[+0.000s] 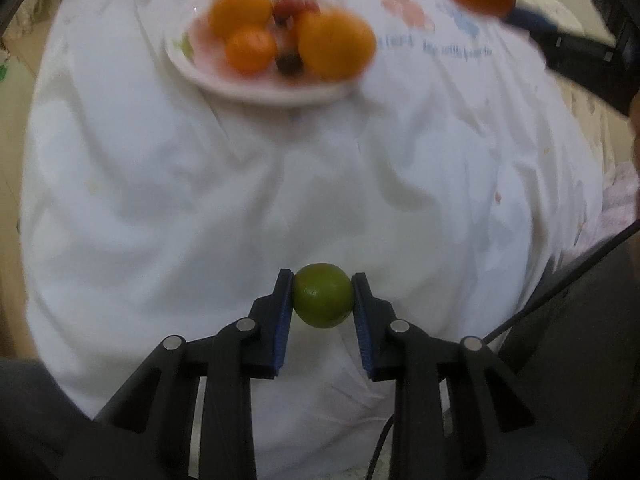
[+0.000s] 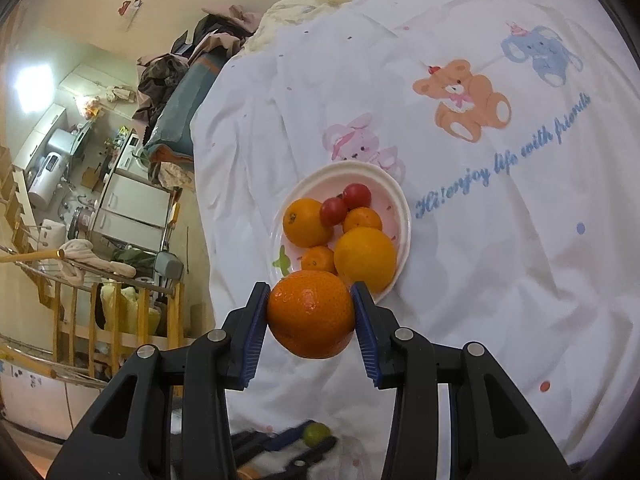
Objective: Organize fruits
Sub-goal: 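Carry the tangerine and green lime over the plate with both grippers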
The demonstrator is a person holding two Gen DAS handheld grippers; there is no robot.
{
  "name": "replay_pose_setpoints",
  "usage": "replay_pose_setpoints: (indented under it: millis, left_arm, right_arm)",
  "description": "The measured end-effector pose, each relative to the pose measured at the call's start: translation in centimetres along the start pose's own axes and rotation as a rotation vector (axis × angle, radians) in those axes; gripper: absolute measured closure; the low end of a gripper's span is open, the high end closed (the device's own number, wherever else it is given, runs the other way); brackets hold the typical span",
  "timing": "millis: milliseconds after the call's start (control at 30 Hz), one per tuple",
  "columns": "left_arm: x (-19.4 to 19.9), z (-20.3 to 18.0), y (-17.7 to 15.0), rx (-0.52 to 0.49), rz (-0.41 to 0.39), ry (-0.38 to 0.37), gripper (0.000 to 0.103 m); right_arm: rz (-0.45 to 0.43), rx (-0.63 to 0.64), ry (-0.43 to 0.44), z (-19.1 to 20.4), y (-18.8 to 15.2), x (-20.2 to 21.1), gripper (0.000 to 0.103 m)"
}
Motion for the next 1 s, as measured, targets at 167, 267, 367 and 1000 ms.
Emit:
replay_pose_setpoints:
  millis: [167, 267, 367, 1000]
  left_arm:
    - [2.9, 3.6, 4.8, 0.036, -0.105, 0.052, 0.078]
    - [3.5, 5.3, 7.4, 0.057, -0.137, 0.064, 0.078]
    - [2.4, 6.3, 9.7, 0.037, -0.138, 0.096, 0.078]
    - [-3.4, 5.1, 12.1, 0.051, -0.069, 0.058, 0.078]
  right_arm:
    - [0.019, 0.046, -0.002, 1.4, 1.6, -2.0, 0.060]
    - [0.047, 0.083, -0.016, 2.3, 2.5, -3.9, 0.060]
    - [0.068, 0.117, -0.036, 2.7, 3.4, -5.7, 0.060]
    - [0.165, 0.115, -0.052, 1.1, 4.8, -12.2, 0.058]
Point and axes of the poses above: each gripper's, at about its wrist camera, not at the fingertips, and x roughly against the way its jaws point, z to its left, y to its top, the point moved 2 cm from there along -x, roughly the way its jaws point, and after that the axes turned 1 degree about -x, right-handed, at the moved point
